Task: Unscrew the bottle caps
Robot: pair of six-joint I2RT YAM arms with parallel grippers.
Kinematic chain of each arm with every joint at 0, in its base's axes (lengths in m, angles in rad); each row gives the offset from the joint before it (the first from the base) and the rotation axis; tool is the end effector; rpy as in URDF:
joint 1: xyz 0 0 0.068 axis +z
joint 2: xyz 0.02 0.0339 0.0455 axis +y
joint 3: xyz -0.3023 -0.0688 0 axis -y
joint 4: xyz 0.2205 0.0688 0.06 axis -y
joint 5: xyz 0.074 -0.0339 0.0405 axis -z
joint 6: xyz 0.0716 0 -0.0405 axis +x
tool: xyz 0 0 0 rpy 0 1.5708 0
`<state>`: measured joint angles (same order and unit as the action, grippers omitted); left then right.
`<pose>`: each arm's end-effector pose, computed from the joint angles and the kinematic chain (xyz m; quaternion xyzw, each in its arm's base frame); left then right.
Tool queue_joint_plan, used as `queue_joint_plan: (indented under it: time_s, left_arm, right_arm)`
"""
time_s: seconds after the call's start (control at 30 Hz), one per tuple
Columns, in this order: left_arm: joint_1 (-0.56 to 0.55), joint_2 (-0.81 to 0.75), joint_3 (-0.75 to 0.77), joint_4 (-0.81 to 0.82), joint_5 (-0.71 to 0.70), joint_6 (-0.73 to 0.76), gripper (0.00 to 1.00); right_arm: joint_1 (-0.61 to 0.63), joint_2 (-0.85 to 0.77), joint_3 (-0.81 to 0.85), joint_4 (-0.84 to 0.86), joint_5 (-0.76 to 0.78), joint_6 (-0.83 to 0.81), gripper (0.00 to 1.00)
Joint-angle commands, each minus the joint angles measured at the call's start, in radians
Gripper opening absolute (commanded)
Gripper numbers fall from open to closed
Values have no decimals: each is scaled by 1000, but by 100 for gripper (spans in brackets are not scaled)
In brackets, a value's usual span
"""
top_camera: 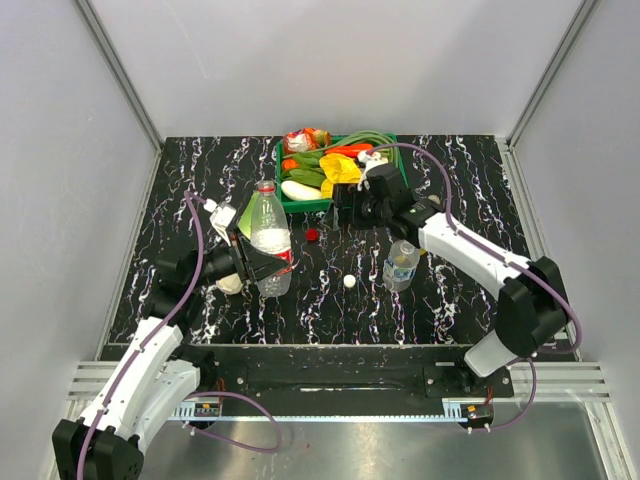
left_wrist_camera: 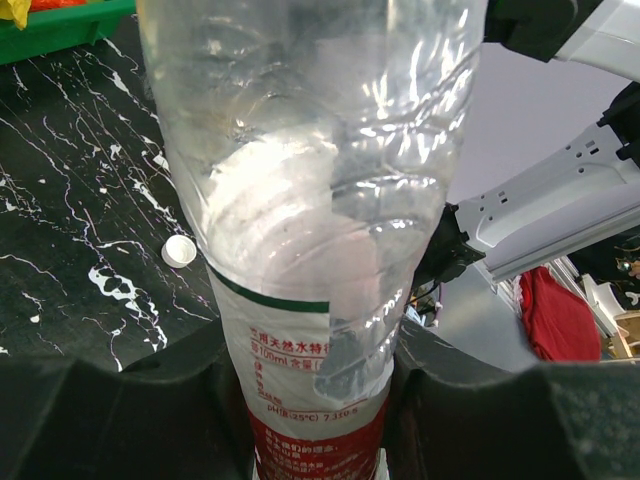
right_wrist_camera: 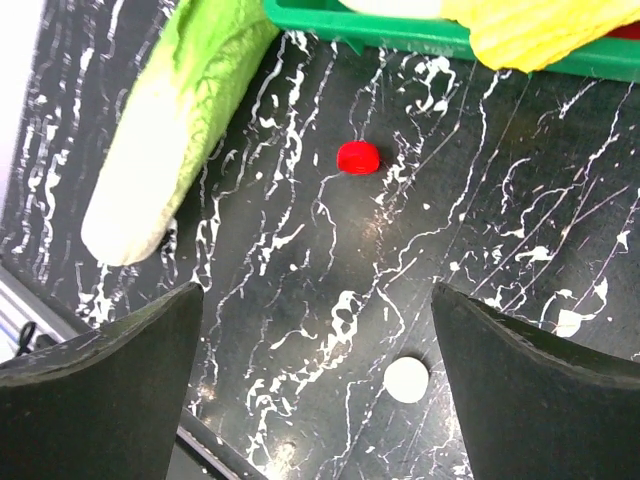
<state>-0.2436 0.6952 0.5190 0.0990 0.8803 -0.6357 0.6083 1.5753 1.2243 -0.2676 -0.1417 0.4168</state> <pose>0.1174 -0.0861 0.3183 0.1546 0.7076 -0.5445 0.4230 0.2955 0.2181 0.3123 -0.1171 0.8794 0.2790 0.3676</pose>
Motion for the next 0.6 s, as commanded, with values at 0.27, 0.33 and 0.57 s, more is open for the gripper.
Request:
queue_joint_plan:
  time_s: [0.27, 0.33, 0.57]
  left_arm:
    - [4, 3, 10, 50, 43, 10, 14]
    - [4, 10, 13, 53, 52, 7, 14]
    - [-13, 49, -8, 154, 111, -53, 14]
  right_arm:
    - [-1, -234, -26, 122, -237, 27, 100]
    - [-1, -268, -37, 178, -310, 45, 100]
    - [-1, -313, -57, 398, -516, 154, 100]
